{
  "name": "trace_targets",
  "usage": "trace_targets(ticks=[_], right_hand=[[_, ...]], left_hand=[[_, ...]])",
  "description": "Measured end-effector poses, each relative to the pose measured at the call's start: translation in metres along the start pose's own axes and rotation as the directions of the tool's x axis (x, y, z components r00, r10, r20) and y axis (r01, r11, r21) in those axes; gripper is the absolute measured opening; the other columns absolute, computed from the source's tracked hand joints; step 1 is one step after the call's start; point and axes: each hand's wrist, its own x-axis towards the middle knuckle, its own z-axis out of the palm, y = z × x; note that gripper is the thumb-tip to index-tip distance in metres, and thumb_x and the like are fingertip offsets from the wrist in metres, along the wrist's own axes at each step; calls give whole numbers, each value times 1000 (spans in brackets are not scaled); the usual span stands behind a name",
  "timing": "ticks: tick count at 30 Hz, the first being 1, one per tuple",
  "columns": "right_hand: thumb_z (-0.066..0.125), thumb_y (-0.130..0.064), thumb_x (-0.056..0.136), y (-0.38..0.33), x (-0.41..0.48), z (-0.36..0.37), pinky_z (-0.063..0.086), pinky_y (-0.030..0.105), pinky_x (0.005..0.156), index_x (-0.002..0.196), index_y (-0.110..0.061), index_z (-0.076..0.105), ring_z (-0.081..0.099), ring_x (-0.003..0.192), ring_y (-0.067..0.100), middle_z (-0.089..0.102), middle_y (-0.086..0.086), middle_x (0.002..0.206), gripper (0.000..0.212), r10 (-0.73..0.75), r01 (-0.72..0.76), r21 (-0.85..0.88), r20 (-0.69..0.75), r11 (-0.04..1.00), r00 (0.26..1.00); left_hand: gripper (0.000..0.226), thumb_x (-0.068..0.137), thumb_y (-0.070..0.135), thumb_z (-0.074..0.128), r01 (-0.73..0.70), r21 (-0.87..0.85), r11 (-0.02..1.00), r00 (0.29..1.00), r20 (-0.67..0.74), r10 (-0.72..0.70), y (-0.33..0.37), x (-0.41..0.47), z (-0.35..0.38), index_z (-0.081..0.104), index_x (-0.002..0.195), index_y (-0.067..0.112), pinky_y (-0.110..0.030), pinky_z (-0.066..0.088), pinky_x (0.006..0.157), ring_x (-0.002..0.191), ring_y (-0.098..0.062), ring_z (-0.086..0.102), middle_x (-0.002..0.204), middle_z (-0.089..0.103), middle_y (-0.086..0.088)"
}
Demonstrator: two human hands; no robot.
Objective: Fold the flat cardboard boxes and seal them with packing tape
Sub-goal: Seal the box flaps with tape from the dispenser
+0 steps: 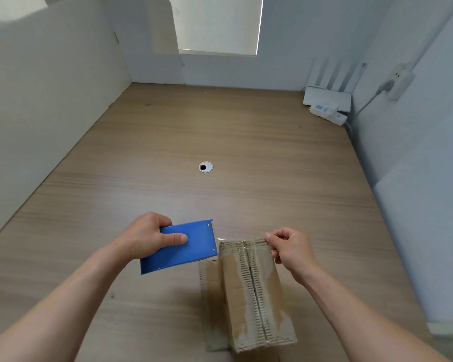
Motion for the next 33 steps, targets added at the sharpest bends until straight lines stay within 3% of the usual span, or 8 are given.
trace_targets(ticks=[3,7,9,11,15,21,25,33], right_hand=[[70,-27,92,9,5,1,45,28,47,108,-16,61,59,56,15,67,8,80,21,31,-34,-90,-26,995,999],[56,-39,98,13,5,-1,48,38,88,135,-16,52,63,107,30,67,11,116,44,-211,87,-527,-180,846,961],[49,-32,100,6,-4,1,40,37,98,136,-13,55,55,119,29,61,10,127,41,-513,308,-640,-157,703,844],[43,-35,99,-2,-15,11,36,34,106,135,-13,58,51,127,28,58,10,136,45,-707,557,-683,84,472,702],[2,-71,94,18,-31,25,21,44,121,155,-36,27,8,155,20,14,-4,167,75,-372,616,-736,509,280,776],[-17,-78,79,22,-32,24,10,39,125,157,-45,2,-8,154,13,-6,-14,167,87,-262,592,-768,535,245,803],[-13,-74,83,21,-34,29,-2,30,124,158,-42,7,-6,154,16,-4,-11,167,83,-261,620,-757,568,204,780],[-14,-74,82,17,-36,29,-9,26,121,158,-39,7,-7,154,16,-3,-9,168,87,-256,618,-760,568,201,782]], left_hand=[[47,77,51,79,20,18,1000,1000,-16,-20,-1,1,7,53,58,17,-31,33,57,53,-16,45,55,50,3],[45,80,48,78,24,53,998,999,-31,-22,9,0,12,53,58,18,-30,34,57,54,-16,47,56,51,3],[46,81,49,76,18,108,994,1000,-19,-16,13,-1,14,51,56,19,-30,33,57,55,-15,46,57,50,3],[45,81,49,76,32,110,993,999,-23,-30,10,-2,15,51,57,20,-30,33,57,55,-15,47,57,51,3],[45,78,55,75,35,120,992,999,-29,-32,8,-4,15,56,61,18,-31,35,58,58,-16,50,61,55,1],[59,54,75,62,0,18,1000,1000,-2,0,-7,-15,1,52,60,17,-29,33,55,52,-11,45,55,49,8],[62,52,75,62,-29,-16,999,999,-19,29,-27,-33,-11,50,60,14,-29,30,53,48,-9,39,53,43,10],[51,74,67,67,104,287,952,994,-48,-95,-11,-20,6,54,64,19,-31,35,57,60,-16,52,63,56,3]])
